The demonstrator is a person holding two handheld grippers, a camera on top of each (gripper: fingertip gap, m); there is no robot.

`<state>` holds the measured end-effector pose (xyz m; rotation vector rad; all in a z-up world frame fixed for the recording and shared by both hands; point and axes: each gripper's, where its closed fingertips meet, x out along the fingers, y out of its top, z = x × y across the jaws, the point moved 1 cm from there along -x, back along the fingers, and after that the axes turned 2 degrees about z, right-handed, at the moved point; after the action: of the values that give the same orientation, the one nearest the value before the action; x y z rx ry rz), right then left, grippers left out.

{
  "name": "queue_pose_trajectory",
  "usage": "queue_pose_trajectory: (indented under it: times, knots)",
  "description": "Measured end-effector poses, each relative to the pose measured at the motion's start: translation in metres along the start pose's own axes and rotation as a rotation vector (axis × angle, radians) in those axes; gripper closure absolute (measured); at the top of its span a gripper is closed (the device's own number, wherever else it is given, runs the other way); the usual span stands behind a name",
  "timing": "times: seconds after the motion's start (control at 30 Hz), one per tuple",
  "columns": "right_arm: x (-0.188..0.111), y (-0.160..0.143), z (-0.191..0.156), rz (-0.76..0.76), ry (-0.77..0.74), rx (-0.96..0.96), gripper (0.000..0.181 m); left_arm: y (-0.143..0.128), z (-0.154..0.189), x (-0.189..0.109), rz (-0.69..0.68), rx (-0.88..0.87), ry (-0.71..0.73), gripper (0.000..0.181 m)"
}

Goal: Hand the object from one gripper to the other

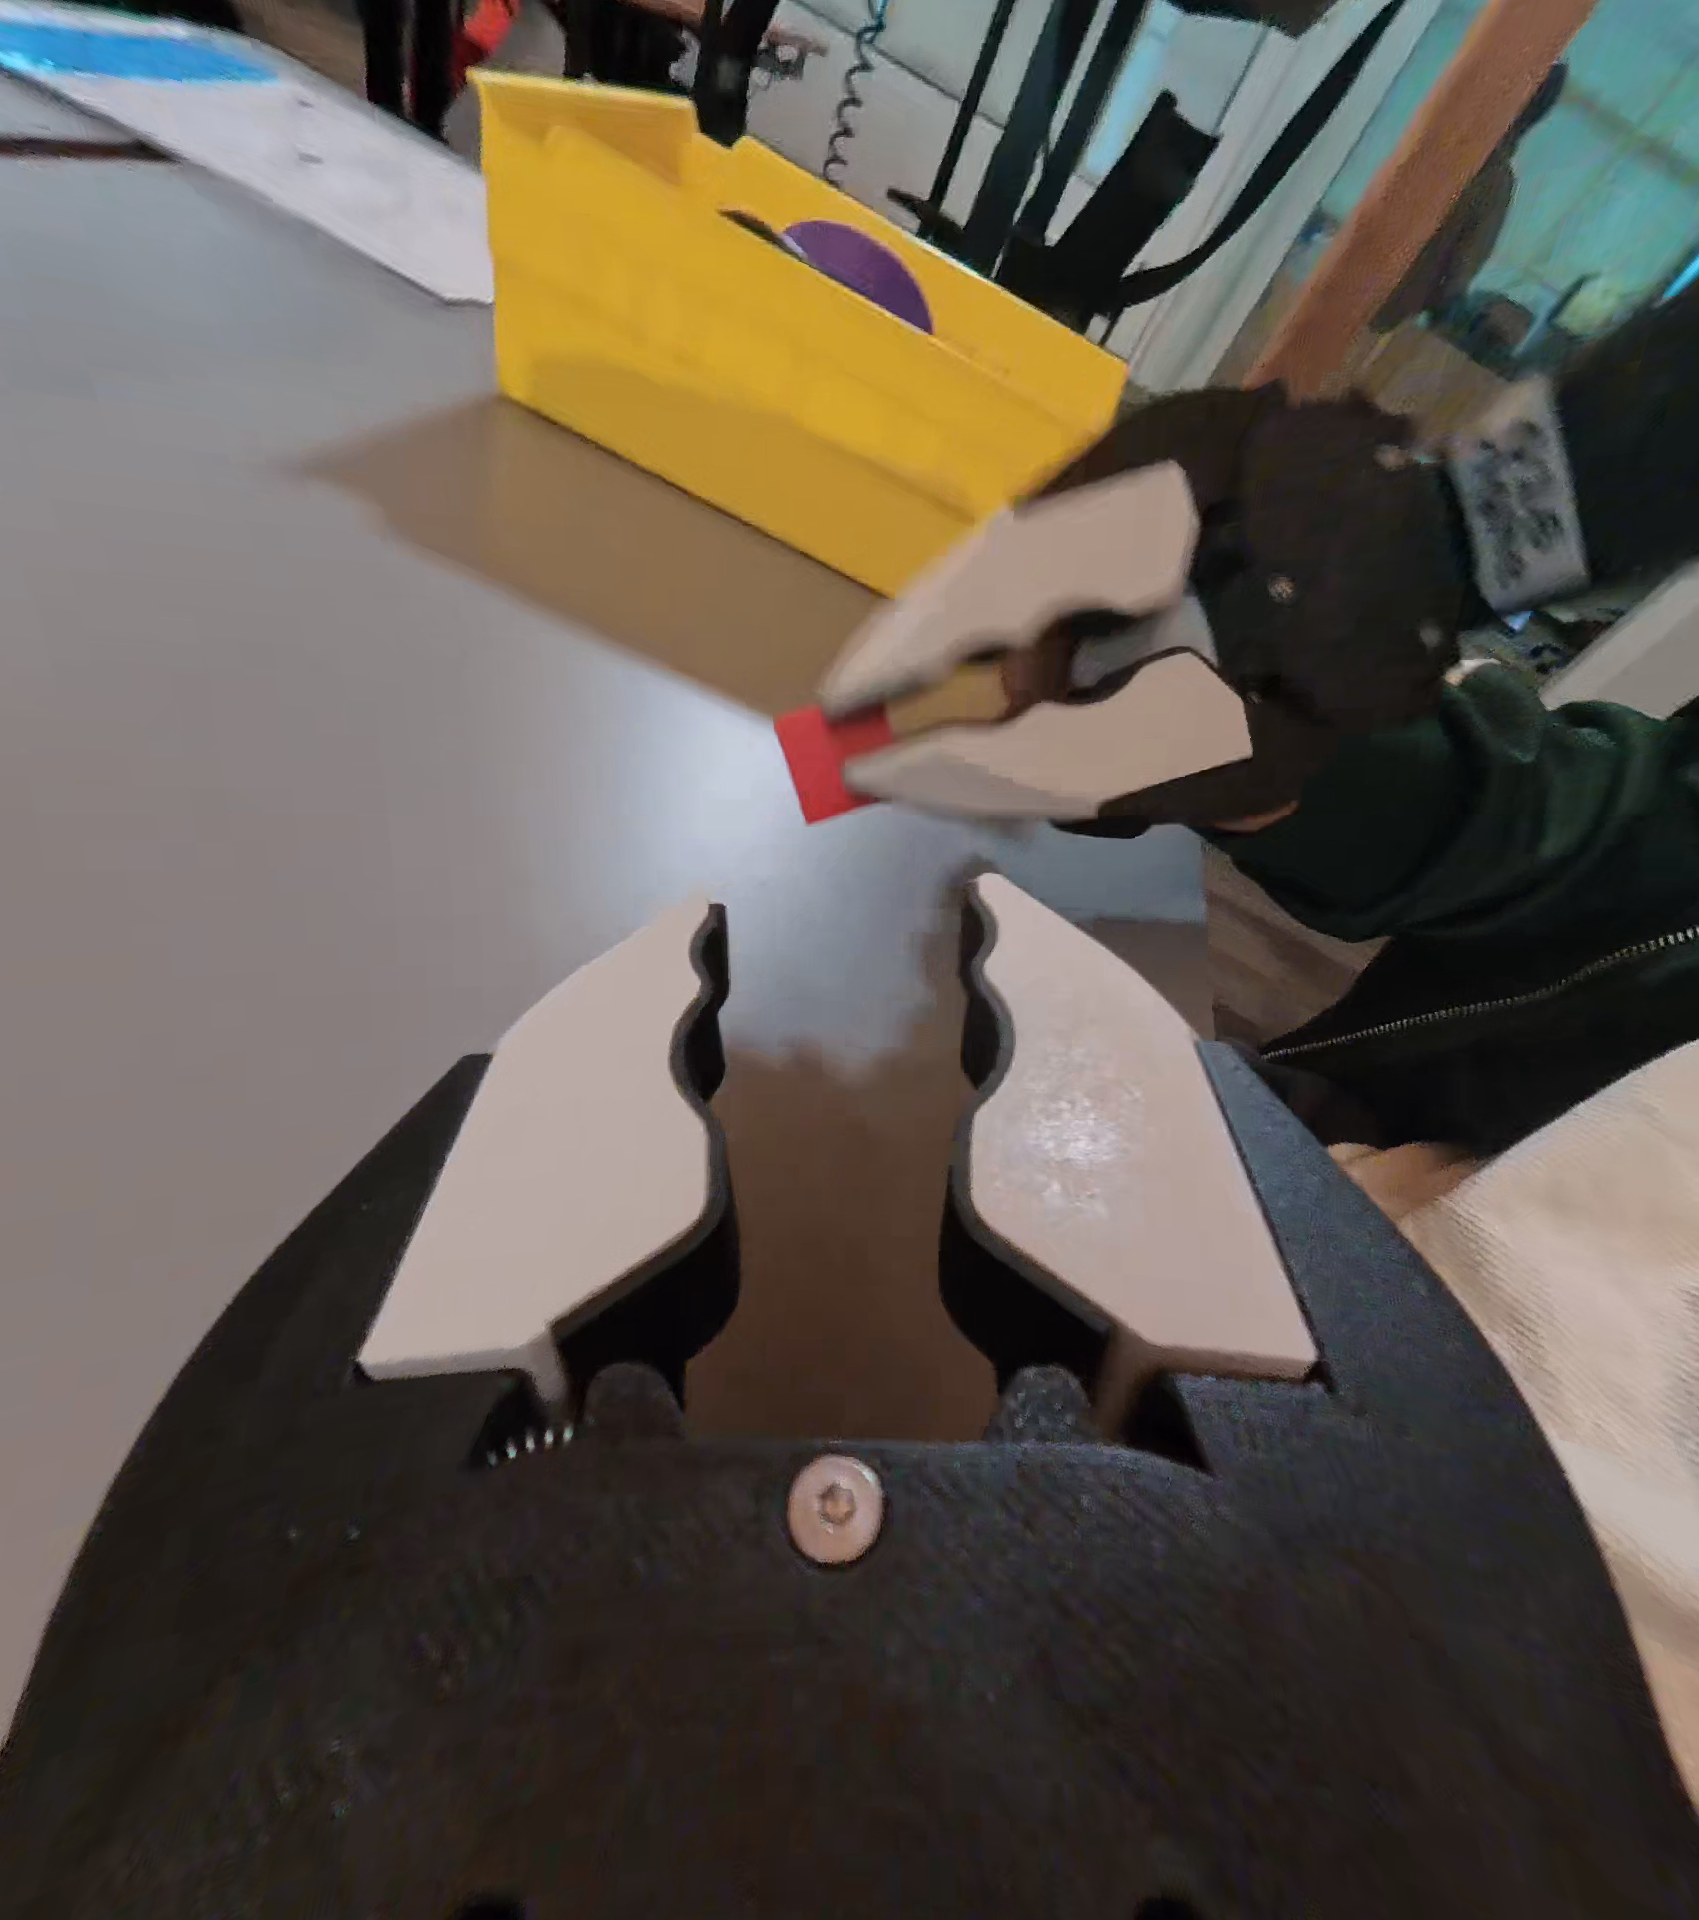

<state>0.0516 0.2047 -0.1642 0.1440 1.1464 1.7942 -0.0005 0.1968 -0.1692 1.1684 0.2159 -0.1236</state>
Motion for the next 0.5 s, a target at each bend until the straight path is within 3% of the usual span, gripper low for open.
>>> queue_pose_trajectory:
  times: [0.07,0.13,0.27,0.33,0.47,0.5]
  knots:
    - [0.002,0.0,-0.008,-0.077,-0.056,-0.201,0.175,-0.001,-0.002,0.001,-0.007,-0.016,0.027,0.129]
    - [0.006,0.002,-0.016,-0.136,-0.091,-0.324,0.181,-0.005,-0.003,0.003,-0.032,-0.025,0.04,0.134]
    - [0.005,0.008,-0.014,-0.113,-0.141,-0.37,0.181,-0.006,-0.002,0.004,-0.043,-0.027,0.023,0.139]
    - [-0.005,0.005,0.004,-0.062,-0.148,-0.24,0.181,-0.005,-0.001,0.002,-0.03,-0.036,0.012,0.141]
    - [-0.034,-0.013,0.041,0.016,-0.093,0.185,0.136,-0.003,-0.002,0.001,-0.011,-0.07,-0.015,0.142]
    - [-0.043,-0.017,0.047,0.026,-0.084,0.263,0.131,-0.003,-0.002,0.0,-0.008,-0.075,-0.021,0.143]
